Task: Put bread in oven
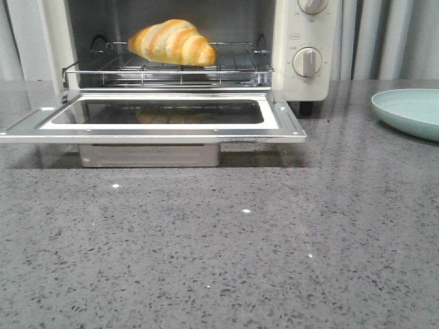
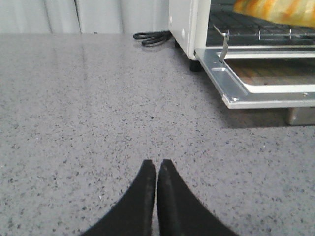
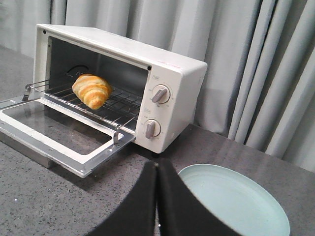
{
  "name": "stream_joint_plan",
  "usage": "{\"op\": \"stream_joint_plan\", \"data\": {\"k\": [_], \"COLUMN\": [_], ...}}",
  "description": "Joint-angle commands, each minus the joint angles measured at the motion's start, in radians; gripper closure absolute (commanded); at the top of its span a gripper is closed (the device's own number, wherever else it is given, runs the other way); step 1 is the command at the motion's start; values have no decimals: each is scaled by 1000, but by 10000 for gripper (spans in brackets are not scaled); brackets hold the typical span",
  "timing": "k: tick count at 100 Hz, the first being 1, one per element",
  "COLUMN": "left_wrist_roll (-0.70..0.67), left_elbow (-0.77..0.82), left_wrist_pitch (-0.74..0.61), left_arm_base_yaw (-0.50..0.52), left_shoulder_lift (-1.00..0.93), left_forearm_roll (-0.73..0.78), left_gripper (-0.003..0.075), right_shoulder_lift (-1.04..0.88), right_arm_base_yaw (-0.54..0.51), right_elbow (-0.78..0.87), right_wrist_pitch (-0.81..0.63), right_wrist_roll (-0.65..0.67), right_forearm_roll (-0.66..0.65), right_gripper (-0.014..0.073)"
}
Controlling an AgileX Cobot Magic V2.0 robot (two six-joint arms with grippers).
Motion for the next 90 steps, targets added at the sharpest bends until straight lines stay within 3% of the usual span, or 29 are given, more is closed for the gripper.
{"op": "stream_joint_plan", "data": {"k": [1,57,90], "left_wrist_roll": [-13,-13,-13], "left_elbow": [23,23,23], "left_wrist_pitch": [-22,-17,-17], "left_arm_base_yaw": [3,3,3], "left_shoulder_lift": [-27,-27,-27], "left_forearm_roll": [-2,-2,-2], "left_gripper": [741,741,741], "right_shoulder_lift": [-2,-2,-2], "right_arm_base_yaw": [-4,-4,-4], "right_elbow": [-21,-21,62], "right_wrist_pitch": [-69,-73,-32], "right_wrist_roll": [1,1,1], "right_forearm_roll": [-19,-19,-45], "right_gripper": [641,641,641]}}
